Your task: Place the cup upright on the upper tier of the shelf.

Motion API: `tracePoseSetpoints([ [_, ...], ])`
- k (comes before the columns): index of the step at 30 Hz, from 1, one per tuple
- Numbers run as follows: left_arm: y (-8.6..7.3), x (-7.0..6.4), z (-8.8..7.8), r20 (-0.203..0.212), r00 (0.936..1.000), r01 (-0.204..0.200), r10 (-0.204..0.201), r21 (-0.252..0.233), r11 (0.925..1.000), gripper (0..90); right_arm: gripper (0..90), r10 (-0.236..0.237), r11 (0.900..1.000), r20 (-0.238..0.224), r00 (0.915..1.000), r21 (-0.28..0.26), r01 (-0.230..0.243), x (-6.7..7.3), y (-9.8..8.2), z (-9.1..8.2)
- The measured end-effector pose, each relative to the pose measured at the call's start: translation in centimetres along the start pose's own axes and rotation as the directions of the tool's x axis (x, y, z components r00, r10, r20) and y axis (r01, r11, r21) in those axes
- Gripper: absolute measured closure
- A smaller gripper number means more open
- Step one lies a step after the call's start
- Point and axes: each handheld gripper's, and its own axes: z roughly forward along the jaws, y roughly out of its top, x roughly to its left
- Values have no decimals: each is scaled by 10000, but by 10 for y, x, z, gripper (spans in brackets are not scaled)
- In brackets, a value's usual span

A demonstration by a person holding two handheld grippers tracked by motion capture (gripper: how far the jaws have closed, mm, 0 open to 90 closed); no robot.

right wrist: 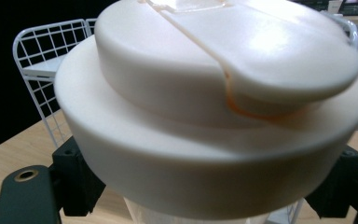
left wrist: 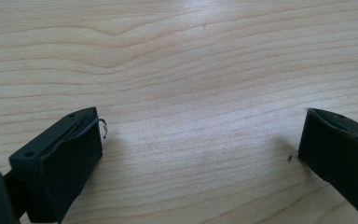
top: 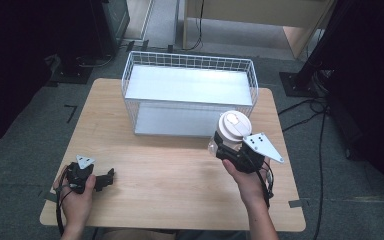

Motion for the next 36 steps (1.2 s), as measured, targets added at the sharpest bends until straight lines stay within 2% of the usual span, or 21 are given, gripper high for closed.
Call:
tracePoseSetpoints([
  [20, 0, 0, 0, 0, 10000, -1, 1, 6, 10000, 0, 157, -341, 9981, -250, 9991, -529, 327, 19, 36, 9],
  [36, 0, 0, 0, 0, 10000, -9, 9, 12, 10000, 0, 158, -669, 9923, -333, 9972, -1067, 630, 31, 70, 19],
])
